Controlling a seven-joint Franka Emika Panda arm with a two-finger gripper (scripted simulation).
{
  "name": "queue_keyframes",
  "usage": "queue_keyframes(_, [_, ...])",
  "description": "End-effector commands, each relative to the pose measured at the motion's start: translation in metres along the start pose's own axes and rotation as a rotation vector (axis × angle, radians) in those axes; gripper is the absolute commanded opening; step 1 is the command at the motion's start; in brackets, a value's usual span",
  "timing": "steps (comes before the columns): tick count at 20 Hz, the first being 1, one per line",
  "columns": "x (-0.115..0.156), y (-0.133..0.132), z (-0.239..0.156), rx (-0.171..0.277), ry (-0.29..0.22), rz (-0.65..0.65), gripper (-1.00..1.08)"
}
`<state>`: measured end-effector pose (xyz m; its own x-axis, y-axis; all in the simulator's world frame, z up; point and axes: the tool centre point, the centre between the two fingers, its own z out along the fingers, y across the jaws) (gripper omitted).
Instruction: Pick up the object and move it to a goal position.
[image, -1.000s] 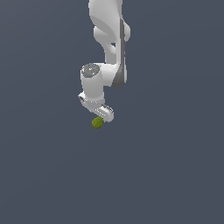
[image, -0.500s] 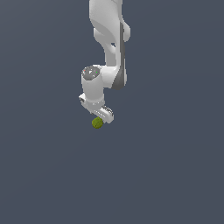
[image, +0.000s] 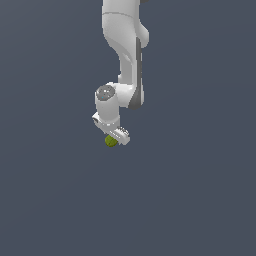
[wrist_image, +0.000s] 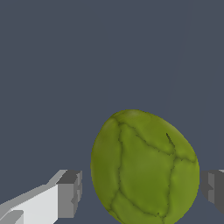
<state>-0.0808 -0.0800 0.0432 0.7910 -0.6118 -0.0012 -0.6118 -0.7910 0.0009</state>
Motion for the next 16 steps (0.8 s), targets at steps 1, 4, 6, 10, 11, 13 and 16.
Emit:
queue_keyframes(1, [0.0005,-0.0004,0.0025,0.001,0.001,0.000,1.00])
queue_keyframes(4, [0.0005,-0.0004,0.0025,0.001,0.001,0.000,-1.00])
queue_keyframes(6, [0.0005,-0.0004,0.0025,0.001,0.001,0.000,-1.00])
queue_keyframes(10, [0.0005,-0.0004,0.0025,0.001,0.001,0.000,-1.00])
queue_keyframes(11, [0.0005,-0.0004,0.0025,0.001,0.001,0.000,-1.00])
queue_keyframes(13, [0.0001,-0.0012,0.0013,0.002,0.001,-0.001,-1.00])
queue_keyframes(16, [-0.0012,-0.0035,-0.0026,0.002,0.001,-0.001,-1.00])
